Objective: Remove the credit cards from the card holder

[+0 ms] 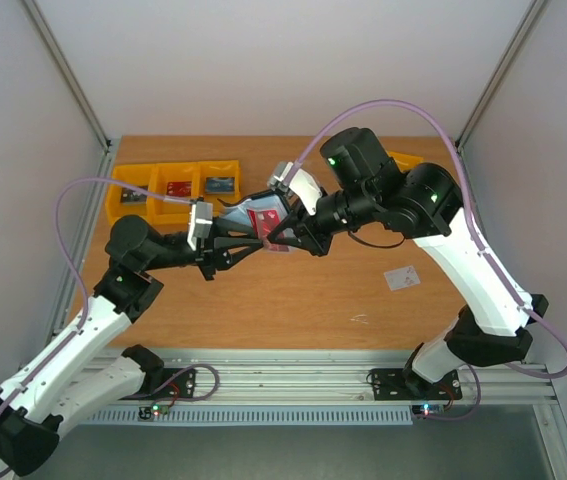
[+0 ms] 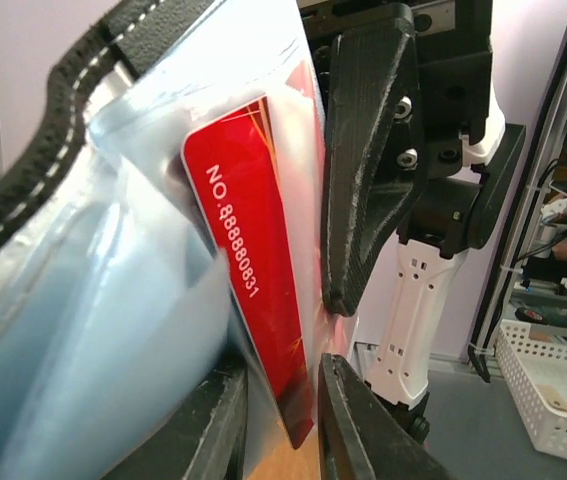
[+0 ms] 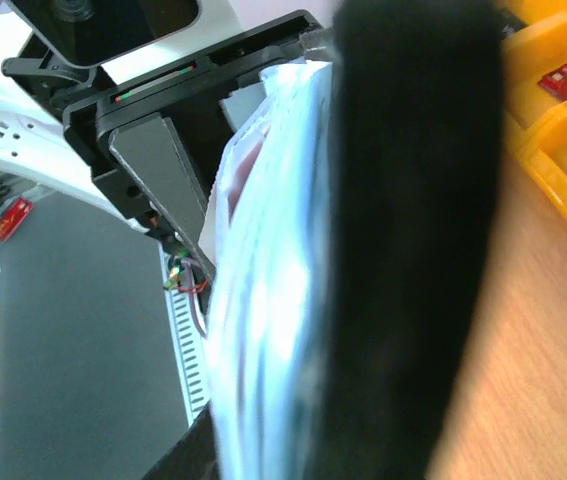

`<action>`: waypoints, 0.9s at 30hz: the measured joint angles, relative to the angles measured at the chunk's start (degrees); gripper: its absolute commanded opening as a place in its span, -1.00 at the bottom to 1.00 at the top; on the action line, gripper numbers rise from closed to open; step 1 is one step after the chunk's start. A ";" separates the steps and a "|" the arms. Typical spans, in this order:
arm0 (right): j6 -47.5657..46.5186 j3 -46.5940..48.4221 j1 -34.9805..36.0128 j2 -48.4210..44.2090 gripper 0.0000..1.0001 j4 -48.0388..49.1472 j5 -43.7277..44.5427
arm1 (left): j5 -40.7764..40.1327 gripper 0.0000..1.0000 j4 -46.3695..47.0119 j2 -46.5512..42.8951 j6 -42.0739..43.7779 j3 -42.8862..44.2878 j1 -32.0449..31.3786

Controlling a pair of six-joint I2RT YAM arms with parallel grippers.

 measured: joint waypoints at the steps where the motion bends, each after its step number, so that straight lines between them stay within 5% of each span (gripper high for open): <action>1: 0.02 -0.20 0.00 0.00 -0.97 0.42 0.13 | 0.09 -0.61 -0.02 0.09 -0.07 0.17 0.11; 7: 0.52 -2.54 0.02 -0.72 -0.98 4.42 2.16 | -1.38 -0.95 -0.07 0.13 -1.03 0.42 0.85; 11: 0.52 -2.71 -0.22 -0.76 -0.96 5.14 2.97 | -1.81 -0.99 -0.09 -0.15 -1.90 0.42 1.18; 18: 0.94 -4.74 -0.72 -1.57 -0.30 7.87 1.62 | -2.89 -0.99 -0.48 -1.36 -2.54 0.24 1.16; 21: 1.60 -7.80 -1.73 -2.67 -0.18 11.41 0.37 | -3.19 -0.99 -0.63 -1.79 -2.56 0.11 0.83; 27: 2.84 -14.14 -4.02 -5.92 -0.35 15.87 -1.75 | -3.98 -0.99 -0.90 -1.84 -2.01 -0.42 0.11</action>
